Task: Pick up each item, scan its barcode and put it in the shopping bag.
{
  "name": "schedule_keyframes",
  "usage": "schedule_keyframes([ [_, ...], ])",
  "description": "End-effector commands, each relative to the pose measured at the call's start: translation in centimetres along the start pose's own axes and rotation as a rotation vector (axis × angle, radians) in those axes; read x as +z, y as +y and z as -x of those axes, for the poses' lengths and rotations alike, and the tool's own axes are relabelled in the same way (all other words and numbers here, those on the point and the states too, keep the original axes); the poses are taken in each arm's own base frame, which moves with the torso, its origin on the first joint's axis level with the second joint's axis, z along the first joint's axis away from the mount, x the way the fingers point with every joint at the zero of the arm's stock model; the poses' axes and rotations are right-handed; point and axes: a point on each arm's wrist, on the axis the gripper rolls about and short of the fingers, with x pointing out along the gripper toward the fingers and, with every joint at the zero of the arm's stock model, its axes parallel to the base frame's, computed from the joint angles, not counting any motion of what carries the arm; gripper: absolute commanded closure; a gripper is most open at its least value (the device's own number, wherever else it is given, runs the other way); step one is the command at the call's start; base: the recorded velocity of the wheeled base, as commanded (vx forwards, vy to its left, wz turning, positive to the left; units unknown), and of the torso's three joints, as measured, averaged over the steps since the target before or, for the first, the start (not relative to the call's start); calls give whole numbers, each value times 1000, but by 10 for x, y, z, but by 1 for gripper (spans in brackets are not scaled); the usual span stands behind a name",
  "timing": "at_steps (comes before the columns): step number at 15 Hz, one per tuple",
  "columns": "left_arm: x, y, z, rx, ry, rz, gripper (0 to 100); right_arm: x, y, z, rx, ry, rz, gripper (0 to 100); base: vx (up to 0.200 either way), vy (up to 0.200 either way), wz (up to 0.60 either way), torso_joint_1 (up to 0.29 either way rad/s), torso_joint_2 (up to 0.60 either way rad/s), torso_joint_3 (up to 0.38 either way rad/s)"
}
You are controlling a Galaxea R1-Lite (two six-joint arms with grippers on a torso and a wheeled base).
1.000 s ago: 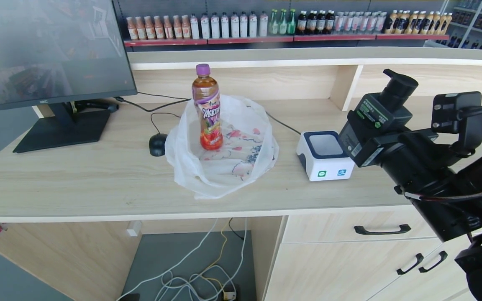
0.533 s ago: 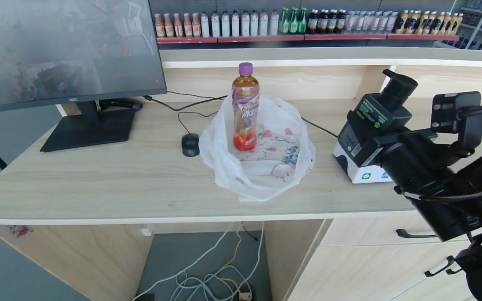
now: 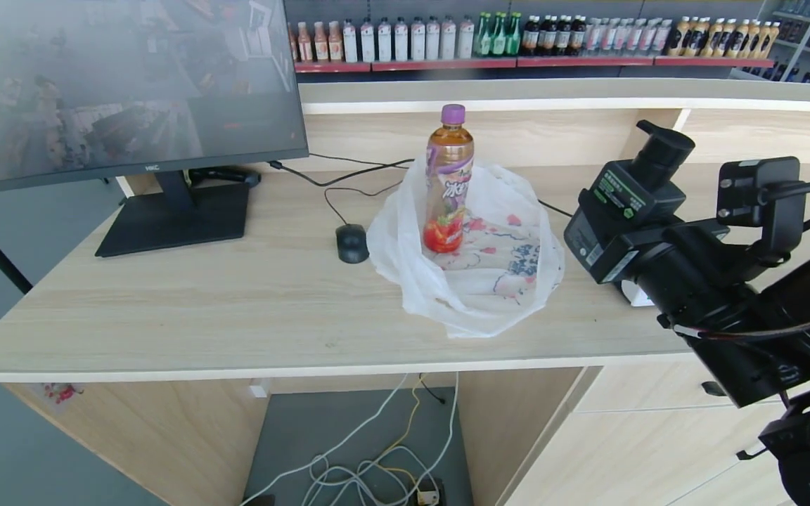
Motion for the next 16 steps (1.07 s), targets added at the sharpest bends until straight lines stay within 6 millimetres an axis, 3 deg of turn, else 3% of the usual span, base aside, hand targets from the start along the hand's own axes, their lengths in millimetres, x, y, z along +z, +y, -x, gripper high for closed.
schedule_keyframes([
  [1,0,0,0,0,-1,0,0,-8,4,-3,11,20,4,100,0,0,0,0,0,0],
  [4,0,0,0,0,-1,0,0,-16,21,-1,63,49,-6,100,0,0,0,0,0,0],
  [8,0,0,0,0,-1,0,0,-26,28,3,97,88,-4,100,0,0,0,0,0,0],
  [14,0,0,0,0,-1,0,0,-38,39,-29,96,90,-1,100,0,0,0,0,0,0],
  [16,0,0,0,0,-1,0,0,-43,46,-54,90,89,-1,100,0,0,0,0,0,0],
])
